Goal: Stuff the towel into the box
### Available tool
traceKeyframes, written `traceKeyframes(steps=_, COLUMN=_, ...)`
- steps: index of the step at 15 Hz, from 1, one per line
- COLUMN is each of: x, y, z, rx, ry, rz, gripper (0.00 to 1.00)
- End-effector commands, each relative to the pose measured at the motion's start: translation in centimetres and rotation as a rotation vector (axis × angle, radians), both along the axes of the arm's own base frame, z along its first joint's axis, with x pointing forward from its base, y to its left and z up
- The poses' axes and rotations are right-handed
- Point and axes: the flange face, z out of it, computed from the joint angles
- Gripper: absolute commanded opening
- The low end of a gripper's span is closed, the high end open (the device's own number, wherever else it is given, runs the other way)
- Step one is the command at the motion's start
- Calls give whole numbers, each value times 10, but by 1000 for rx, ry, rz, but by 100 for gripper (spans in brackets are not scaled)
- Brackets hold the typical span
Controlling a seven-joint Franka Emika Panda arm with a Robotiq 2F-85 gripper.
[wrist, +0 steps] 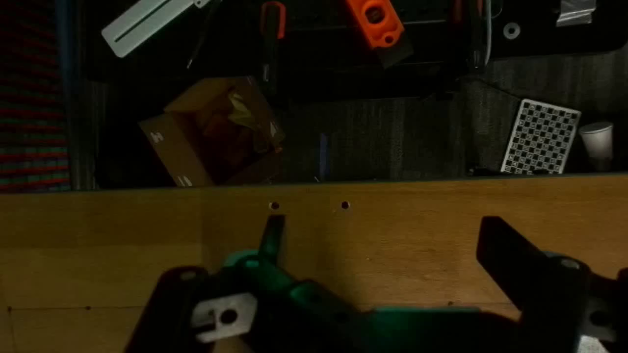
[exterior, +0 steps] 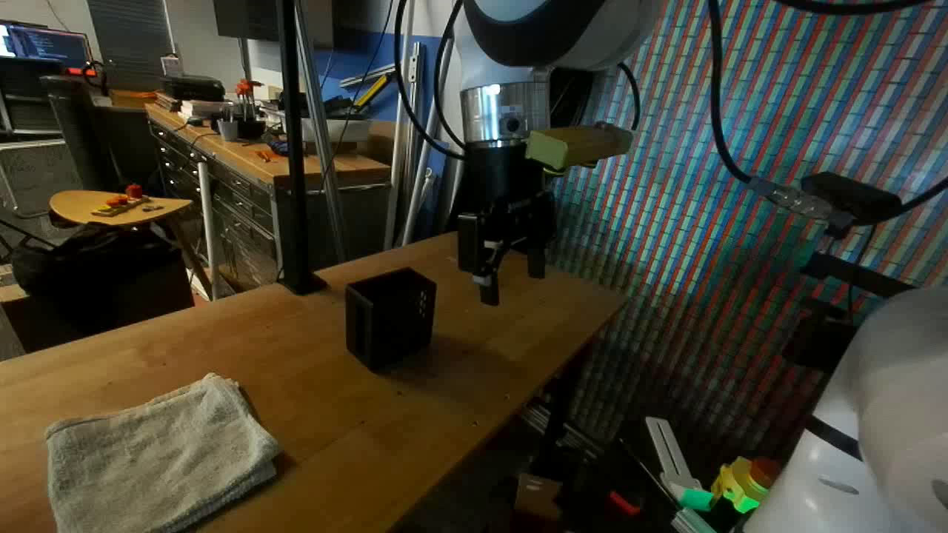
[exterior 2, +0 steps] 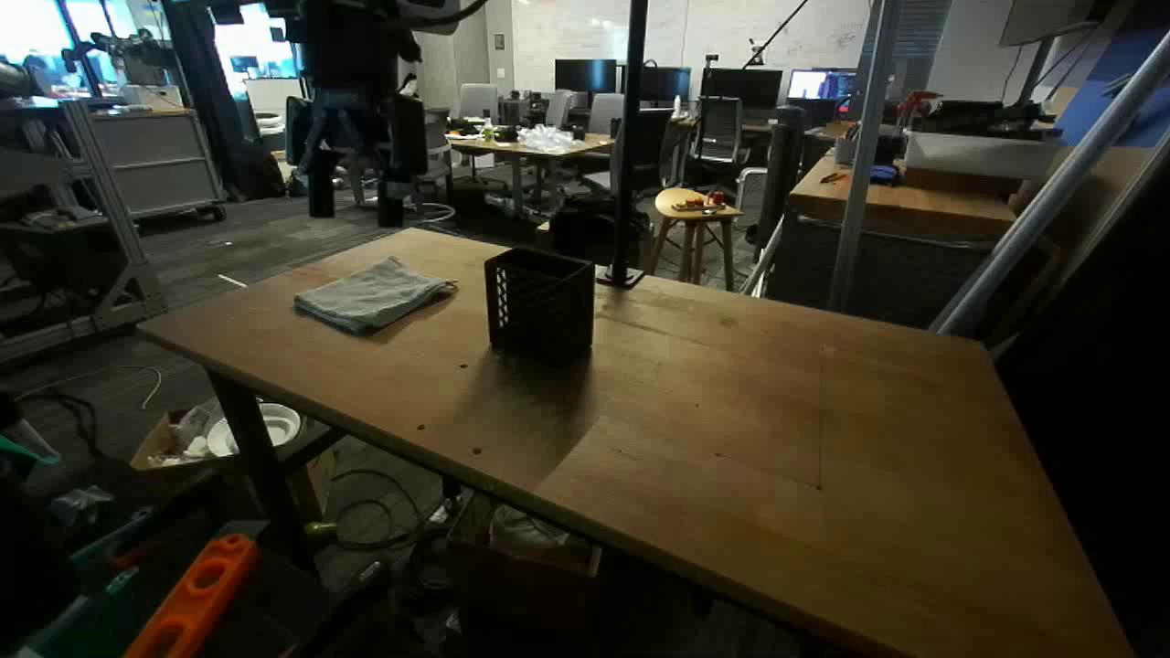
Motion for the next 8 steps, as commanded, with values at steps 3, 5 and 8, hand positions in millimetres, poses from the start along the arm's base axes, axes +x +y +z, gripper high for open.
traceKeyframes(steps=3, x=2, y=0, z=5, rx=0, ry=-12, rz=0, gripper=100)
traceKeyframes(steps=5, x=3, y=0, z=6, rx=0, ry=-14, rz=0, gripper=100)
traceKeyframes(steps=8, x=3, y=0, z=6, rx=0, ry=-14, rz=0, gripper=100)
